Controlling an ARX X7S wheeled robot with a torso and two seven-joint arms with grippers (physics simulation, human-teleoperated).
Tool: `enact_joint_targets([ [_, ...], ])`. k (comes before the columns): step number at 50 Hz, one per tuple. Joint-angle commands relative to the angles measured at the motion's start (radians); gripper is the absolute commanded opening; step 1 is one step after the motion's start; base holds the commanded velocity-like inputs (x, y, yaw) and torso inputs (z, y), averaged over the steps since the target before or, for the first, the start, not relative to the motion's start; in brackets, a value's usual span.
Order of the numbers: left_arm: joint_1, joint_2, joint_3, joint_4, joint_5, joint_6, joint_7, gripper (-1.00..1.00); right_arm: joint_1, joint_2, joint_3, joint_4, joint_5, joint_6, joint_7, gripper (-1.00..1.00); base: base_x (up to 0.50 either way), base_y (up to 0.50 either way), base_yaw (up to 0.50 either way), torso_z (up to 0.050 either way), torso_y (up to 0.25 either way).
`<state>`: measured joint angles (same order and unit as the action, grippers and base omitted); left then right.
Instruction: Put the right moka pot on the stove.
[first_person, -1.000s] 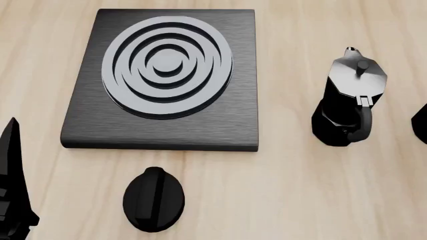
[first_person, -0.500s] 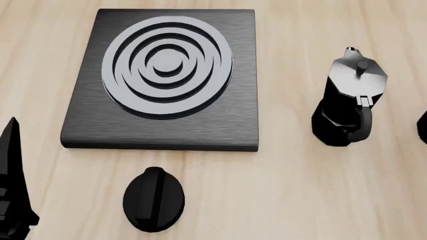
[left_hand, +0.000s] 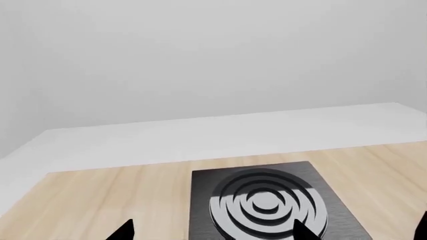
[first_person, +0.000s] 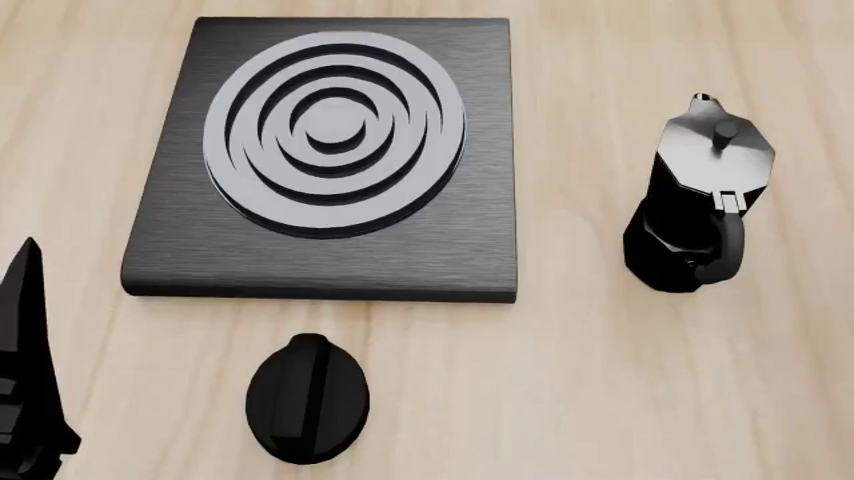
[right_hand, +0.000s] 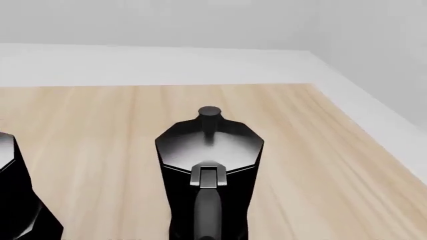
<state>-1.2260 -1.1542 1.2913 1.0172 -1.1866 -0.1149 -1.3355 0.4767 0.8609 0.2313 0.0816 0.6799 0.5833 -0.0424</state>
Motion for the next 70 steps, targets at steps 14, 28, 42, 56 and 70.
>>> enact_joint_targets([
  [14, 0.005, -0.002, 0.006, -0.001, 0.008, 0.005, 0.004, 1.00, -0.261, 0.070, 0.328, -0.320, 0.142, 0.120, 0.032, -1.00, 0.00, 0.00, 0.00, 0.000, 0.001],
  [28, 0.003, -0.004, 0.007, 0.002, 0.010, 0.007, 0.004, 1.00, -0.418, 0.044, 0.535, -0.482, 0.207, 0.178, 0.008, -1.00, 0.00, 0.00, 0.00, 0.000, 0.001],
  [42, 0.000, -0.006, 0.009, 0.003, 0.010, 0.009, 0.005, 1.00, -0.537, 0.010, 0.719, -0.632, 0.270, 0.231, -0.034, -1.00, 0.00, 0.00, 0.00, 0.000, 0.001],
  [56, 0.002, -0.006, 0.013, 0.001, 0.012, 0.011, 0.007, 1.00, -0.622, -0.025, 0.867, -0.775, 0.335, 0.277, -0.071, -1.00, 0.00, 0.00, 0.00, 0.000, 0.001],
  [70, -0.002, -0.004, 0.014, 0.000, 0.008, 0.010, 0.009, 1.00, -0.689, -0.069, 0.979, -0.884, 0.378, 0.284, -0.139, -1.00, 0.00, 0.00, 0.00, 0.000, 0.001],
])
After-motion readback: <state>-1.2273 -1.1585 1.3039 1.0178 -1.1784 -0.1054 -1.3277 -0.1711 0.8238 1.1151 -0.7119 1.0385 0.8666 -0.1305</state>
